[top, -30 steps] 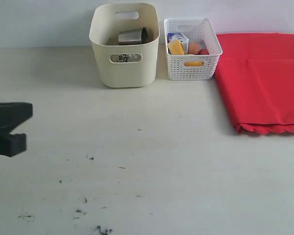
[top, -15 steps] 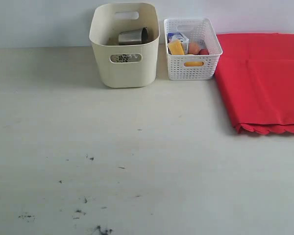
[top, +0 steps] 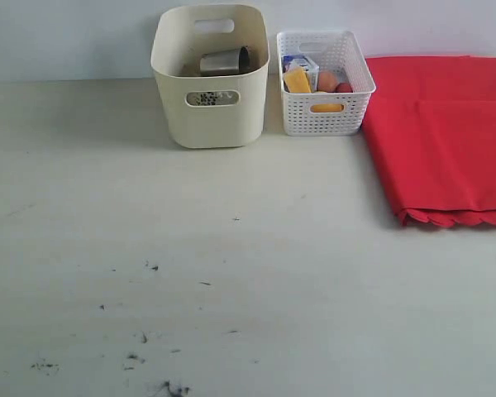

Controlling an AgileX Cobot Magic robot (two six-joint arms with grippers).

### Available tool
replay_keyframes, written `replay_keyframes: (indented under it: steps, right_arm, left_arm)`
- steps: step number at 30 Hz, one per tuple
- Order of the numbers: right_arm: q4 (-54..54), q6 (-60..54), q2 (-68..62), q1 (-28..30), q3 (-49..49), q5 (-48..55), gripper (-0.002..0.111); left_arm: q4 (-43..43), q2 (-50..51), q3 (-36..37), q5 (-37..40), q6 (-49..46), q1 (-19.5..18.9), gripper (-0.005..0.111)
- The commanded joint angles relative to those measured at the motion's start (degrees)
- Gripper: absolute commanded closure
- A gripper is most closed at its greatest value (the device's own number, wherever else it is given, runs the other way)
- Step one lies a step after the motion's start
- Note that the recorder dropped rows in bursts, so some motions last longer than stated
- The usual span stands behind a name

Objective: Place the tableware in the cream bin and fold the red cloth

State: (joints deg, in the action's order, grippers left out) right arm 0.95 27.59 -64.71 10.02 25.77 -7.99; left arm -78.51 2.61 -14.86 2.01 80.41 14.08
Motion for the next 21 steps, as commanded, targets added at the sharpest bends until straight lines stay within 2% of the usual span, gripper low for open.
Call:
replay_keyframes:
  steps: [1,3,5,10,15,18,21]
  right_arm:
    - [0.01,-0.14,0.41,-0.01,-0.18,-0.73,0.108]
    - [0.01,-0.14,0.41,-0.01,-0.18,-0.73,0.108]
    - [0.01,-0.03,0.41,-0.01,-0.18,-0.73,0.108]
    - [0.01,-0.03,0.41,-0.01,-0.18,-0.73,0.108]
    - [-0.13,-0.05,0.41,-0.01,-0.18,-0.73,0.108]
    - [-0.13,-0.05,0.41,-0.01,-0.18,-0.73,0.108]
    - [-0.13,-0.05,0.41,-0.01,-0.18,-0.73,0.108]
  left_arm:
    - [-3.10,-2.61,2.99,-0.78,-0.58,-10.16,0.107]
    - [-4.16,-2.61,3.54,-0.78,-0.58,-12.70,0.107]
    - [-5.69,-2.61,3.54,-0.78,-0.58,-12.96,0.107]
    - [-6.59,-2.61,3.95,-1.64,-0.85,-11.35,0.107]
    - [-4.51,-2.61,7.18,-0.81,-5.55,-9.83,0.107]
    - [8.55,-2.61,8.65,1.01,-16.75,-9.83,0.107]
    - [30.75,-2.61,9.34,2.49,-38.21,-9.83,0.107]
